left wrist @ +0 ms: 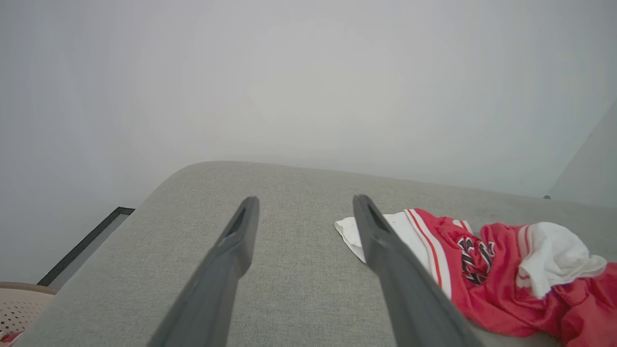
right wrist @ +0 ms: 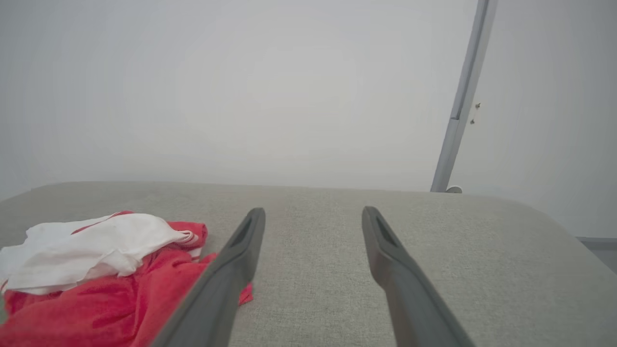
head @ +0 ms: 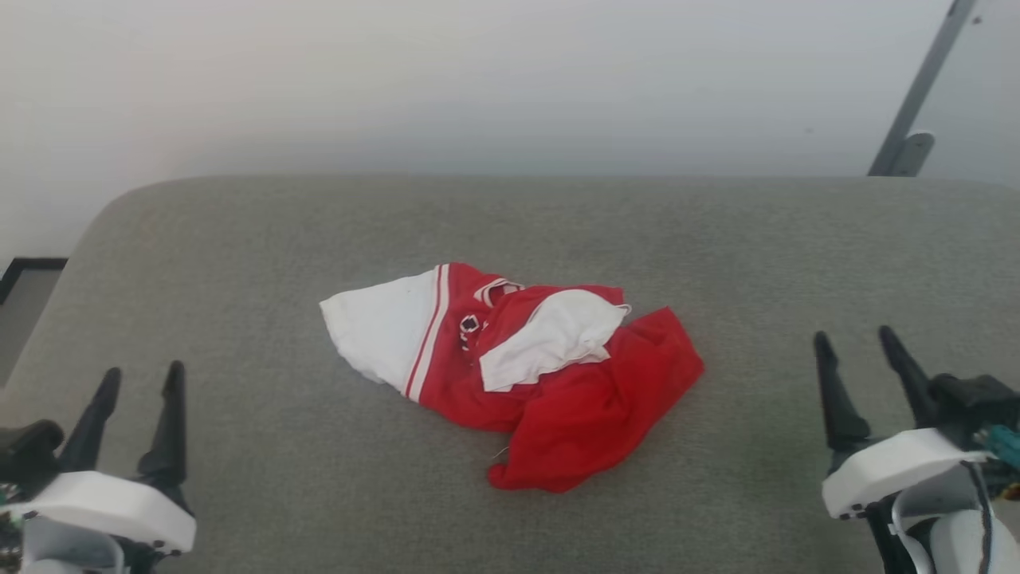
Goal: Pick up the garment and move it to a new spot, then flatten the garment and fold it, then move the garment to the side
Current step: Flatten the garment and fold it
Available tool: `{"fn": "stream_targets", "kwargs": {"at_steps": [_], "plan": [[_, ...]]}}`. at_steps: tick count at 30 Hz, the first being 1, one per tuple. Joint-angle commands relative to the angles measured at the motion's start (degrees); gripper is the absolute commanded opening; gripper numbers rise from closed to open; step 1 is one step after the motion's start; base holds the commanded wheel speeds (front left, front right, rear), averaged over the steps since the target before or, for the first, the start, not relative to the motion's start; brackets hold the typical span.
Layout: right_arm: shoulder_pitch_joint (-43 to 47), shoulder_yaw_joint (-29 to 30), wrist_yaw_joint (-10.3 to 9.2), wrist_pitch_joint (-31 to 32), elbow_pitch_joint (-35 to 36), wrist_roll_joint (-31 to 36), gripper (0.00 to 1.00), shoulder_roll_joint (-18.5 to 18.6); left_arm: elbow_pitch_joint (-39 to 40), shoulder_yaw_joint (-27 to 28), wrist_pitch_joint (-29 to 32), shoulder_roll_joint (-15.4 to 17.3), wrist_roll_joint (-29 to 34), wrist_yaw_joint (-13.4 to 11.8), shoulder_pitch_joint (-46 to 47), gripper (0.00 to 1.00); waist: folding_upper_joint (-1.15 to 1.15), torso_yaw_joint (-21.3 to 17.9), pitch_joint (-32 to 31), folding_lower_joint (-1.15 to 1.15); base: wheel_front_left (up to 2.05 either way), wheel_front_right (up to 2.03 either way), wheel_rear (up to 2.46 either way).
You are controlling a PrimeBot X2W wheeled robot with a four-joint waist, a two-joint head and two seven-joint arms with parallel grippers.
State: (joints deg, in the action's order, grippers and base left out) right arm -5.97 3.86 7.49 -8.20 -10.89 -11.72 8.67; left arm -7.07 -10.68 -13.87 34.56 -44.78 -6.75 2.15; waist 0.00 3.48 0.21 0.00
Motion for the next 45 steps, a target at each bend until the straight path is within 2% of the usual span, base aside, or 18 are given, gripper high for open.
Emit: {"fn": "stream_targets", "kwargs": {"at_steps": [1,7,14,22,29,30,31,32,45], "plan": [[-0.7,-1.0,0.0,0.4,0.1,-0.7,1.0,0.4,0.4,-0.3,0.0,-0.4,0.5,-0.1,0.8,1.0,0.0,1.0,0.7,0.0,0.0,0.0,0.0],[-3.7,-6.8,0.0,3.1,-0.4,-2.3,1.0,2.4,0.7,-2.6,0.5,-2.0,1.5,0.3,3.5,1.0,0.0,4.8,2.8,0.0,0.0,0.0,0.0],[-8.8,-15.6,-0.01,9.3,-1.5,-5.7,1.0,6.0,-0.7,-4.7,0.2,-3.9,2.0,1.4,6.4,1.0,0.0,9.7,5.0,0.0,0.0,0.0,0.0],[-14.3,-23.0,0.0,21.2,-4.2,-10.0,1.0,10.3,-3.0,-6.0,-0.4,-5.8,2.3,3.1,9.0,1.0,0.0,14.3,7.4,0.0,0.0,0.0,0.0],[-17.8,-25.6,-0.01,30.9,-6.7,-11.4,1.0,12.4,-5.1,-6.5,-0.8,-7.7,2.4,4.5,10.9,1.0,0.0,16.7,9.5,0.0,0.0,0.0,0.0],[-18.1,-25.8,-0.02,32.1,-7.1,-11.1,0.9,12.6,-5.4,-6.5,-0.9,-8.0,2.5,4.6,11.1,1.0,0.0,16.9,9.7,0.0,0.0,0.0,0.0],[-18.5,-26.2,-0.02,32.7,-6.9,-10.9,0.4,12.7,-5.7,-6.5,-0.9,-8.3,2.6,4.9,11.3,1.0,0.0,17.1,9.9,0.0,0.0,0.0,0.0],[-18.7,-26.2,-0.02,33.0,-6.8,-10.9,0.0,12.6,-6.1,-6.5,-1.0,-8.5,2.7,5.0,11.4,1.0,0.0,17.2,10.1,0.0,0.0,0.0,0.0],[-18.2,-23.4,-0.02,37.2,0.1,-12.3,0.0,14.5,-8.1,-4.0,-1.4,-8.9,3.4,6.2,11.2,1.0,0.0,14.7,9.8,0.0,0.0,0.0,0.0]]}}
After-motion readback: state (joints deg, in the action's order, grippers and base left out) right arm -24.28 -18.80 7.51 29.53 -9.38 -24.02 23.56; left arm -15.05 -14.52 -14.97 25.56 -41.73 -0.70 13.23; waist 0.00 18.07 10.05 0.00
